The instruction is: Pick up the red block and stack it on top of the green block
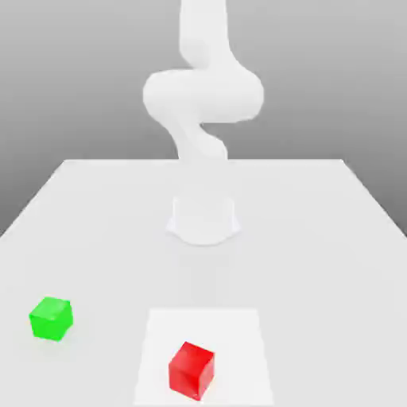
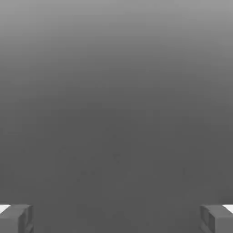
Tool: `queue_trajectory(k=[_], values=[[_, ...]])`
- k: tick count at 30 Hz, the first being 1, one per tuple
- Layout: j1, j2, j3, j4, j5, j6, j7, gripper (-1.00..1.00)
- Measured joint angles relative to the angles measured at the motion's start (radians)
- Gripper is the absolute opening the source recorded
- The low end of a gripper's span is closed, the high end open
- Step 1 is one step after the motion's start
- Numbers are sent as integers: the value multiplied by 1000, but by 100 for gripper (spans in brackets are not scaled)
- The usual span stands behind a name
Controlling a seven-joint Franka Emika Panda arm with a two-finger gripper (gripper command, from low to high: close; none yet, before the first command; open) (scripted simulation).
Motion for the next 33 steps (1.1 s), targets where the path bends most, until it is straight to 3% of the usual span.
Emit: queue_trajectory(k=[23, 28, 29, 33], values=[[-67, 840, 34, -197, -21, 348, 385, 0], [-58, 1021, 21, -186, -33, 483, 413, 0], [-55, 1055, 18, -181, -36, 511, 415, -100], [-55, 1055, 18, -181, -37, 512, 416, -100]])
